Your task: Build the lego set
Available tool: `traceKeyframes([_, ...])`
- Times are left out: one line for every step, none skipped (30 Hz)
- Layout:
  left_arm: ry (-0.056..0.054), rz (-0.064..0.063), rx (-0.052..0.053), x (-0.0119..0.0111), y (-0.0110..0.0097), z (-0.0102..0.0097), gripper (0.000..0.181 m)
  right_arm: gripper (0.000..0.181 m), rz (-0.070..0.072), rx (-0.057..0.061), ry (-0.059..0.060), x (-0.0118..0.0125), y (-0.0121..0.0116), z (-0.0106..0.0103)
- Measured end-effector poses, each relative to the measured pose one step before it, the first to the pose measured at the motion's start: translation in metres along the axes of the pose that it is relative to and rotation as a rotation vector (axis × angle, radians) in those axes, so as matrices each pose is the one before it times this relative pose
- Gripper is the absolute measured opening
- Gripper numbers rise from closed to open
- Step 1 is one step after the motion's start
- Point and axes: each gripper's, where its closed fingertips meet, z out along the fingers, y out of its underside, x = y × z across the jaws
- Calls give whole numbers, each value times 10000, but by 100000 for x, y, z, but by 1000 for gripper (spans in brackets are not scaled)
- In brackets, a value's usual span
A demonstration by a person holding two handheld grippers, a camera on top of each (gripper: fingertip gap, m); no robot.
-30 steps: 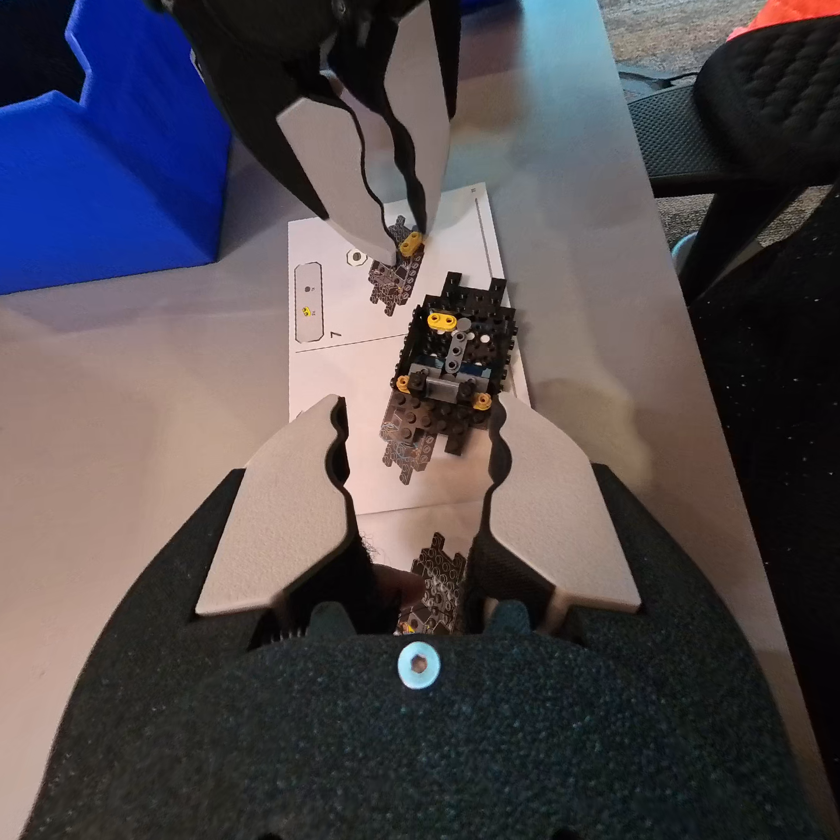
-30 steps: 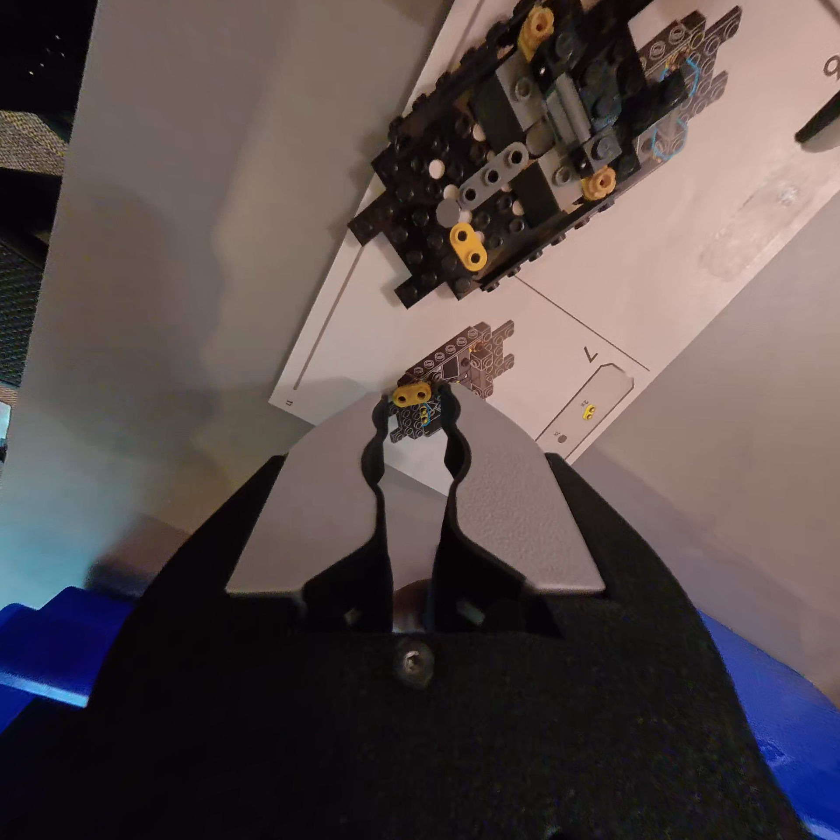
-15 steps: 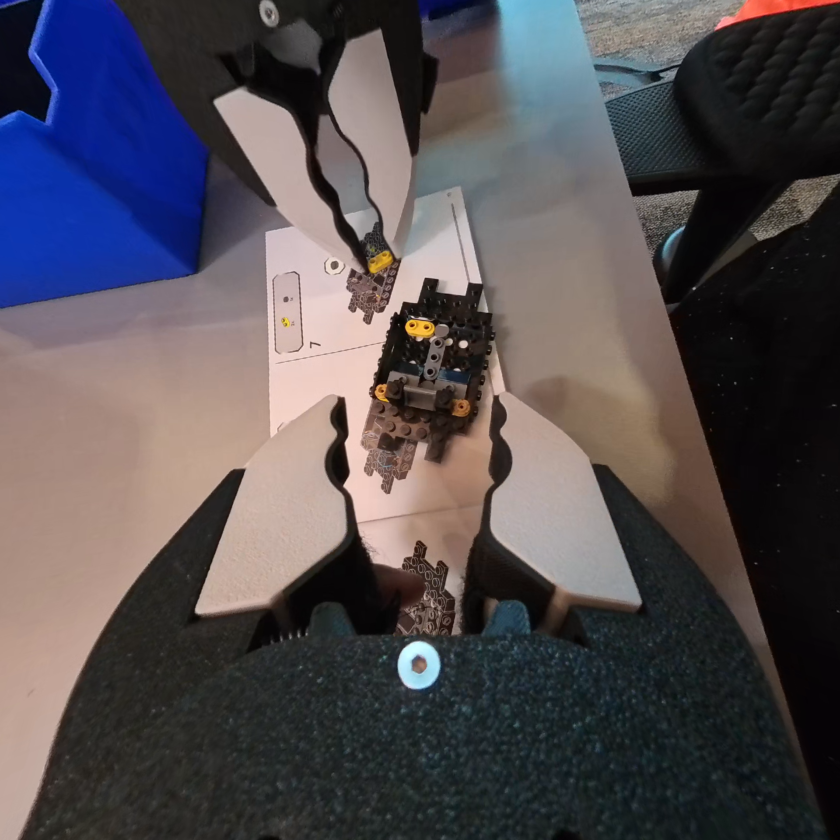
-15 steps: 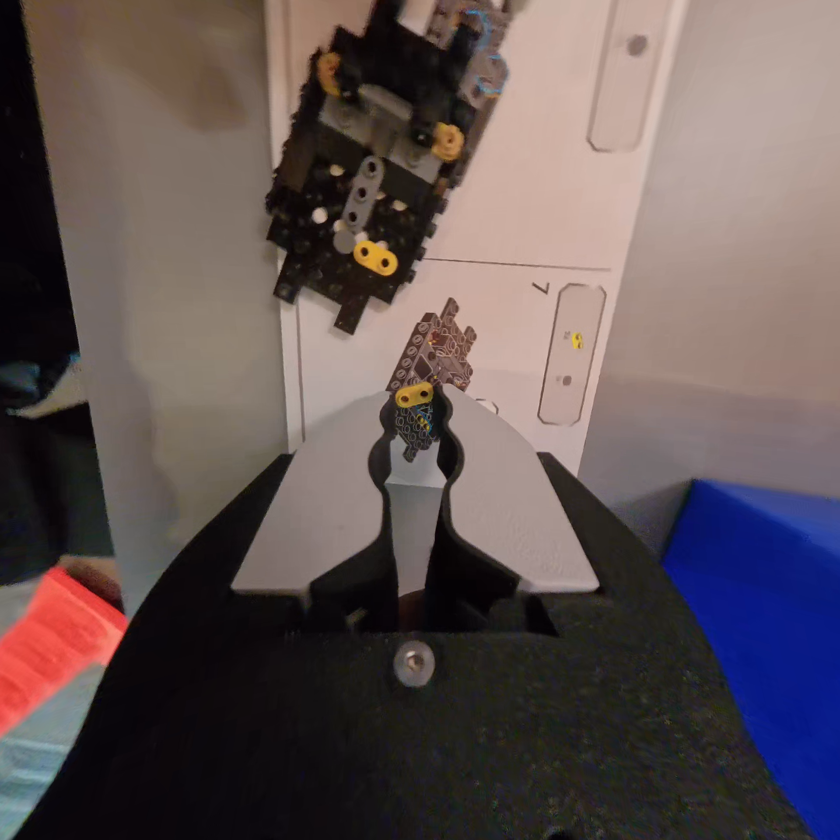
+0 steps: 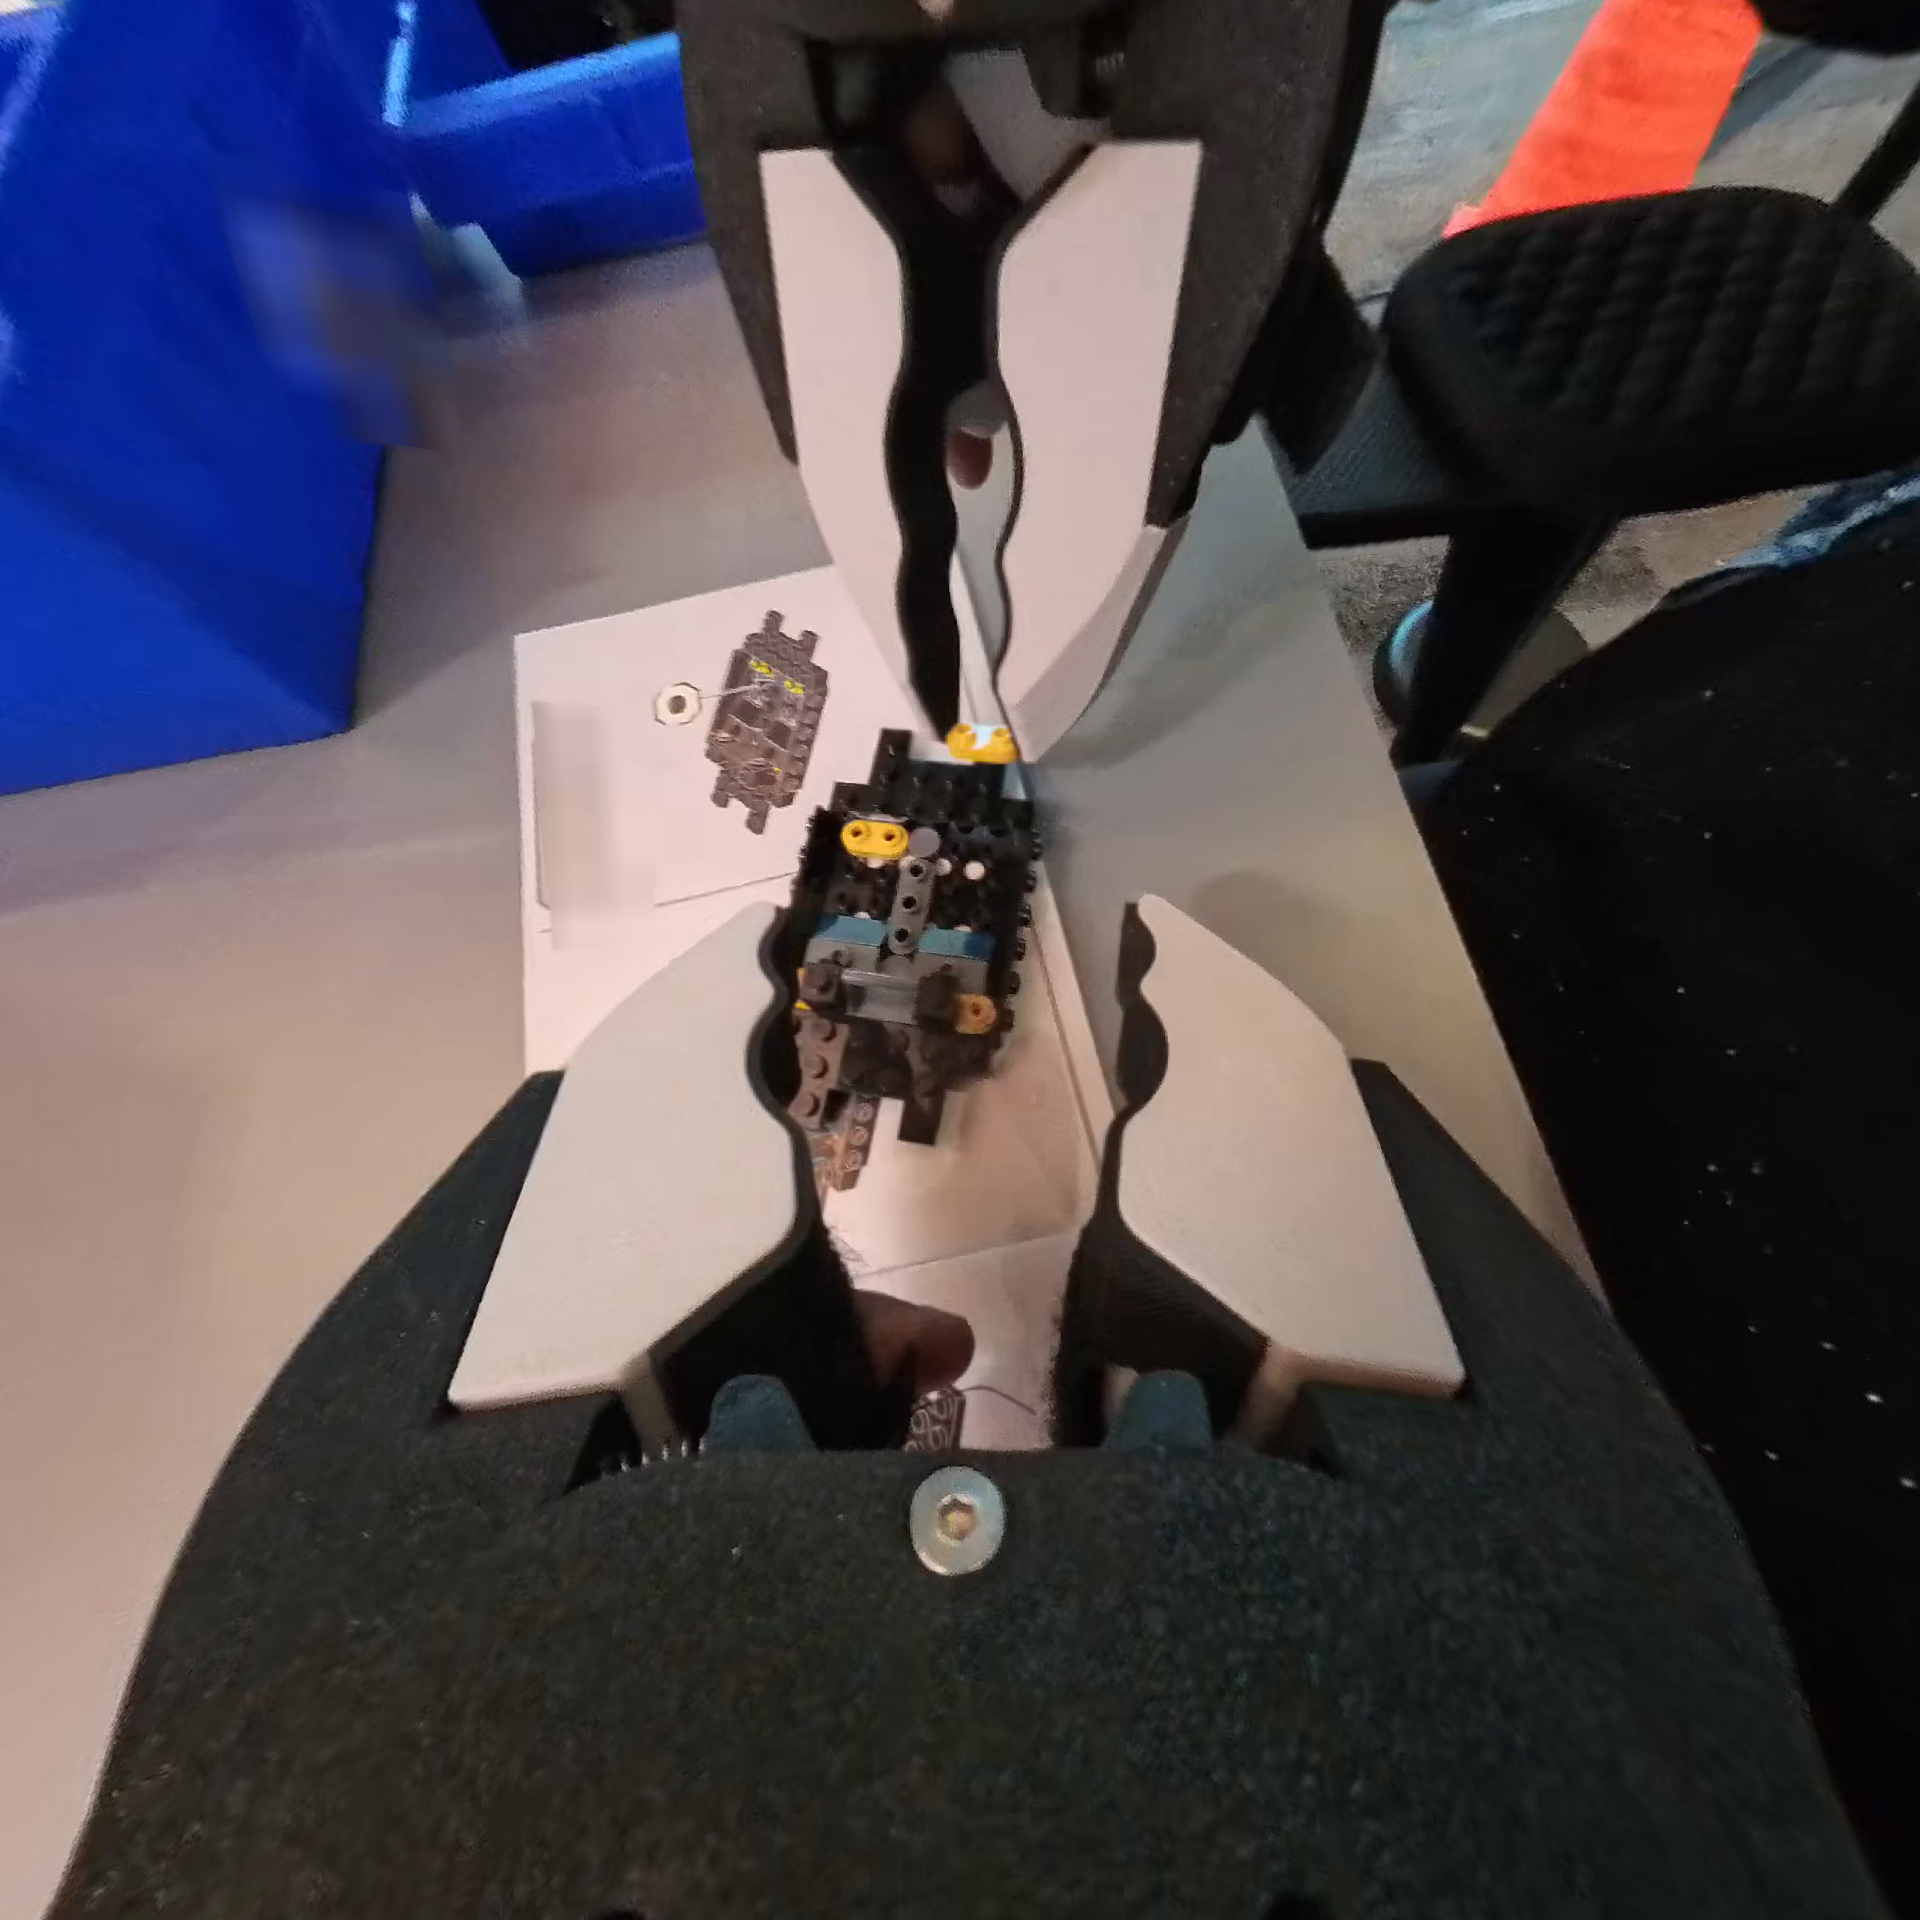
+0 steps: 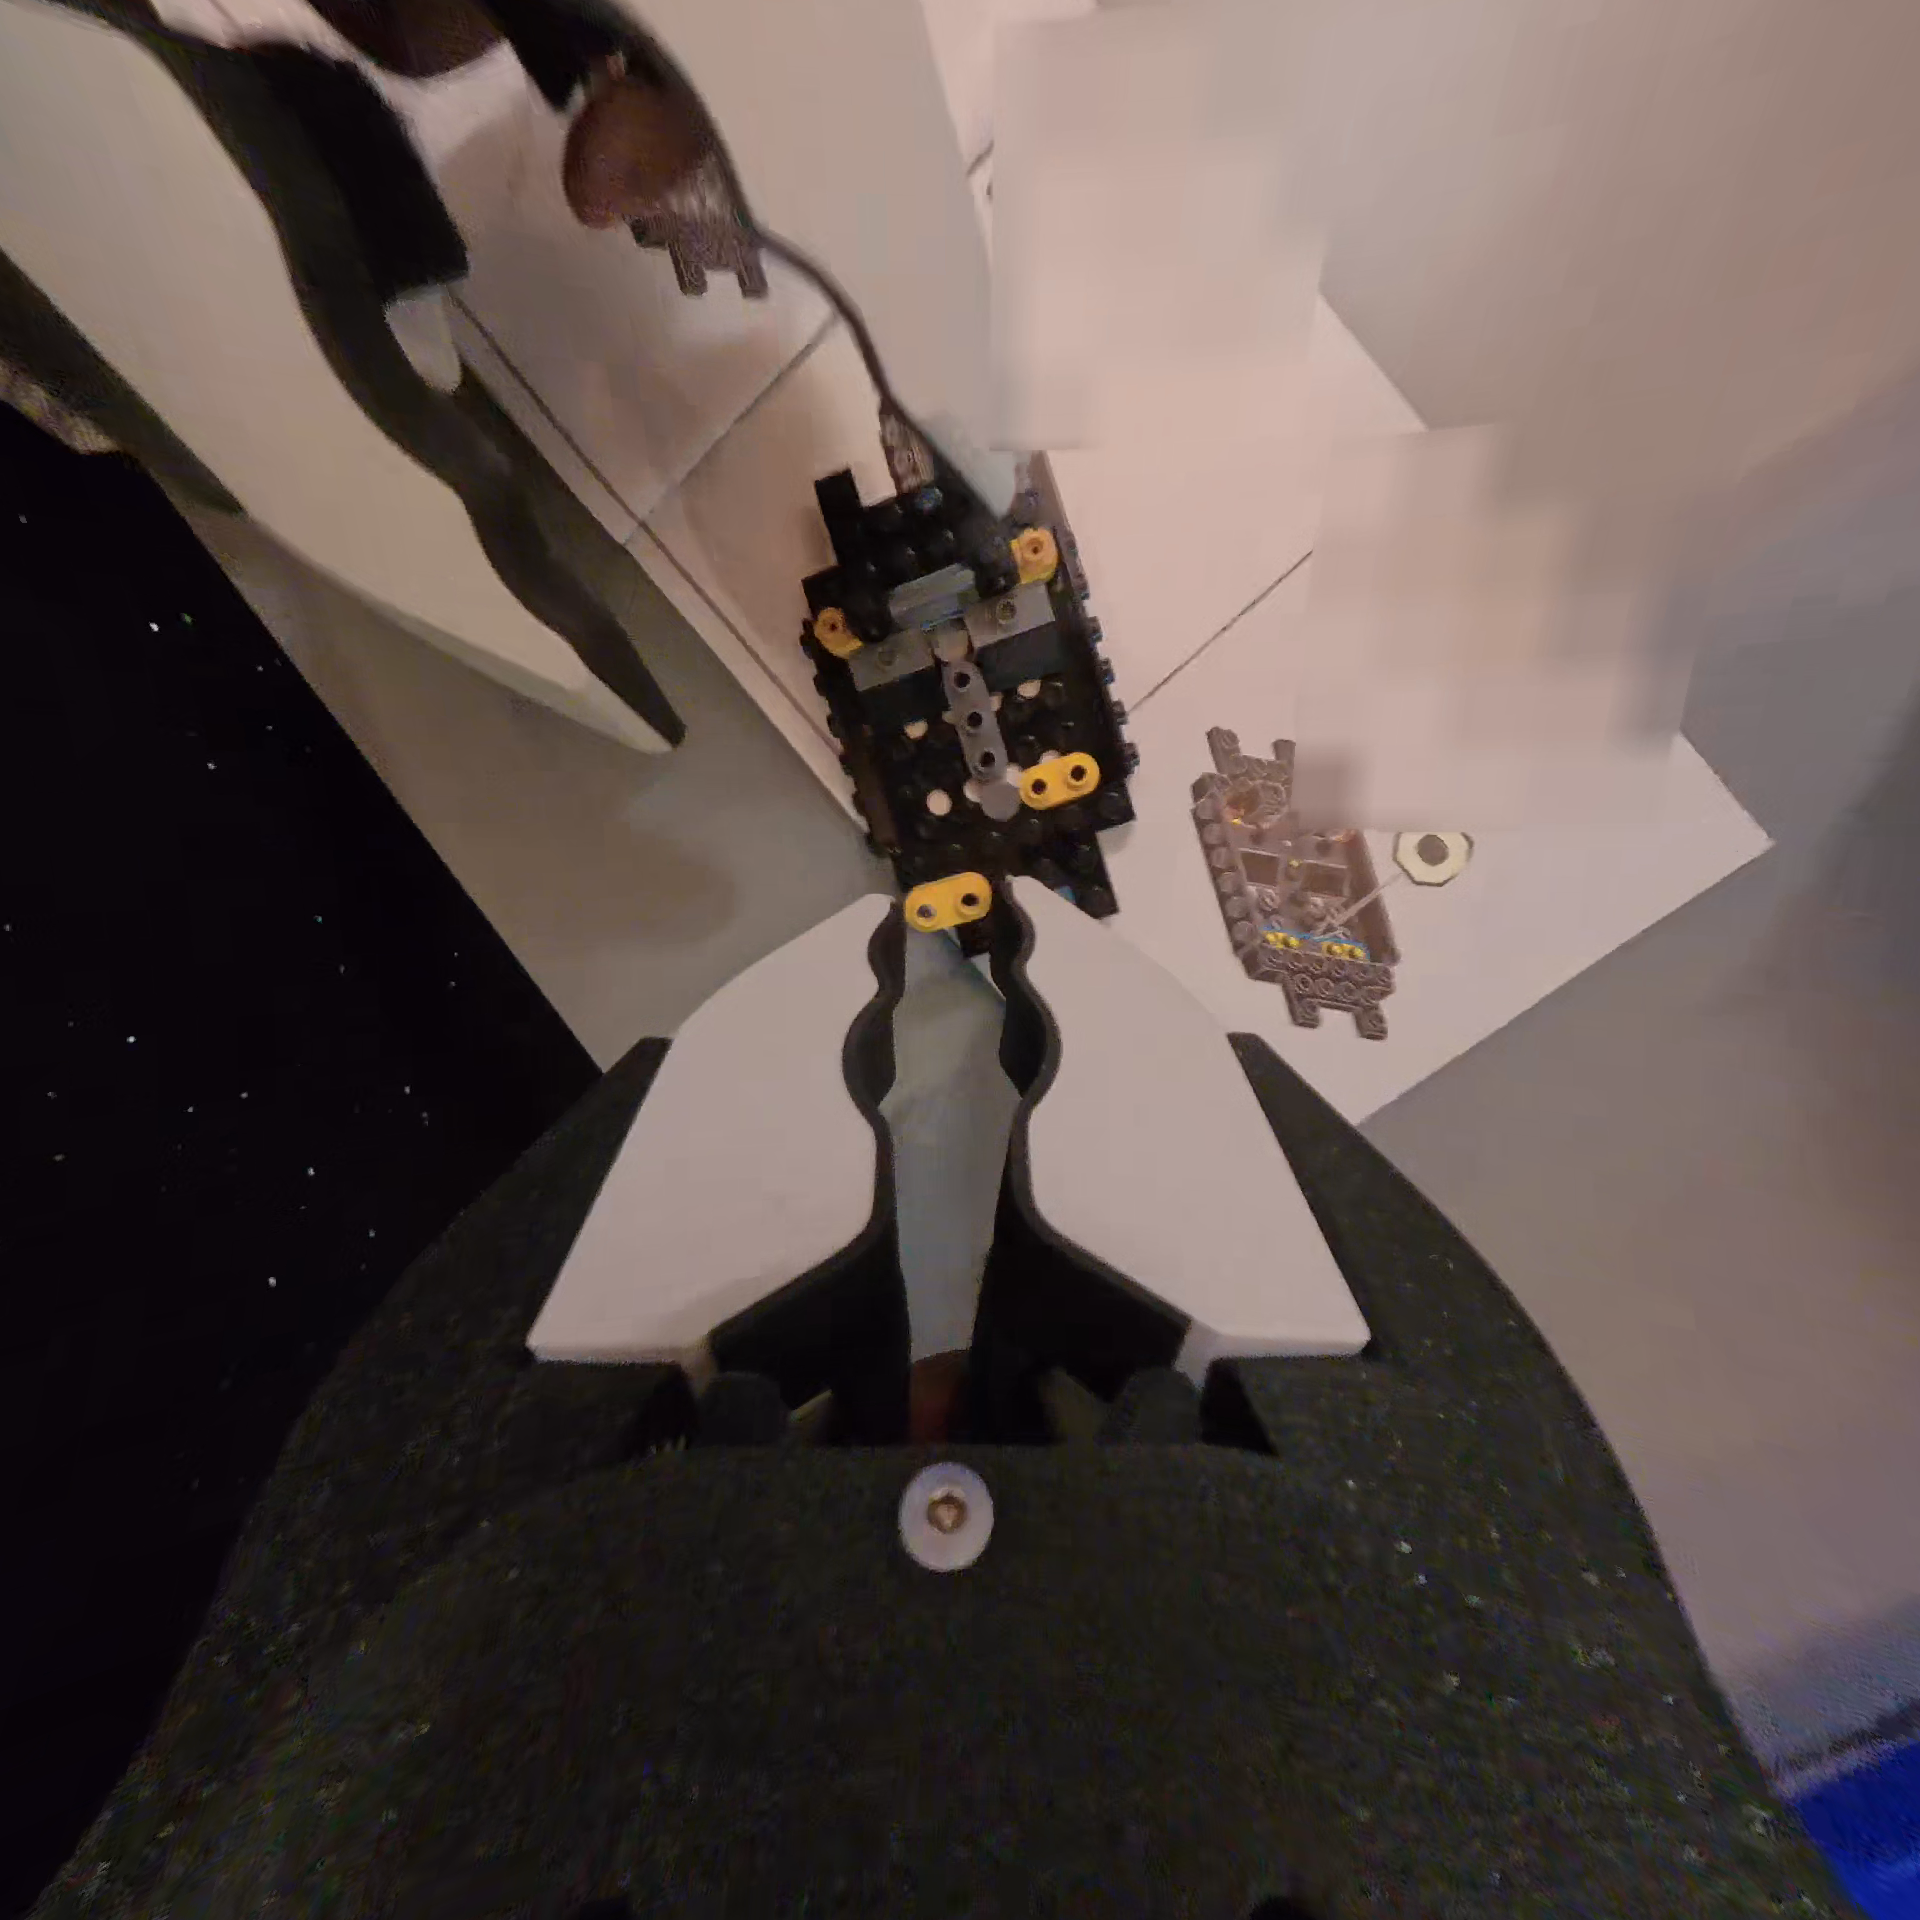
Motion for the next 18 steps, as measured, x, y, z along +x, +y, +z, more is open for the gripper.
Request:
traceKeyframes([-23, 191, -80, 76, 285, 113, 58, 16, 196, 181, 49, -217, -197, 132])
traceKeyframes([-74, 157, -120, -100, 293, 92, 58, 16, 137, -49, 61, -163, -36, 143])
traceKeyframes([-18, 51, -102, -87, 209, 46, 58, 16, -16, -165, 190, 14, 13, 134])
traceKeyframes([34, -9, -5, -12, -5, -8, 58, 16, -121, -175, 304, 191, -44, 94])
traceKeyframes([43, -45, 109, 33, -221, -56, 58, 16, -144, -178, 188, 65, -83, 86])
traceKeyframes([38, -81, 156, 39, -302, -62, 58, 16, -117, -147, 55, -69, -163, 66])
traceKeyframes([34, -97, 113, 7, -181, -57, 58, 16, -95, -102, 27, -87, -229, 48])
traceKeyframes([13, -80, 41, -43, -26, -38, 58, 16, -100, -103, 6, -92, -189, 47])
traceKeyframes([-36, -33, -24, -104, 110, -43, 58, 16, -97, -140, 35, -27, -100, 94])
traceKeyframes([-67, 11, -57, -148, 141, -22, 57, 16, -101, -184, 82, 66, 17, 138])
traceKeyframes([-59, 40, -54, -99, 113, -31, 57, 16, -105, -195, 69, 69, 89, 186])
traceKeyframes([-49, 37, -12, -79, 26, -25, 54, 16, -80, -135, 36, 32, 36, 184])
traceKeyframes([-30, 15, 24, -47, -7, -15, 50, 16, -50, -69, 25, 37, -12, 141])
traceKeyframes([-15, -3, 39, -34, -22, 10, 45, 16, -44, -37, -32, -58, -32, 126])
traceKeyframes([-6, -9, 22, -17, 3, 26, 41, 16, -2, -4, -49, -70, -43, 96])
traceKeyframes([6, 9, 5, 5, 12, 29, 36, 16, 41, -11, 4, 4, -23, 44])
traceKeyframes([3, 20, -2, 21, 5, 40, 33, 16, 28, -52, 11, 25, 48, -1])
traceKeyframes([4, 29, -4, 35, -1, 46, 31, 16, -4, -68, 32, 48, 80, -26])
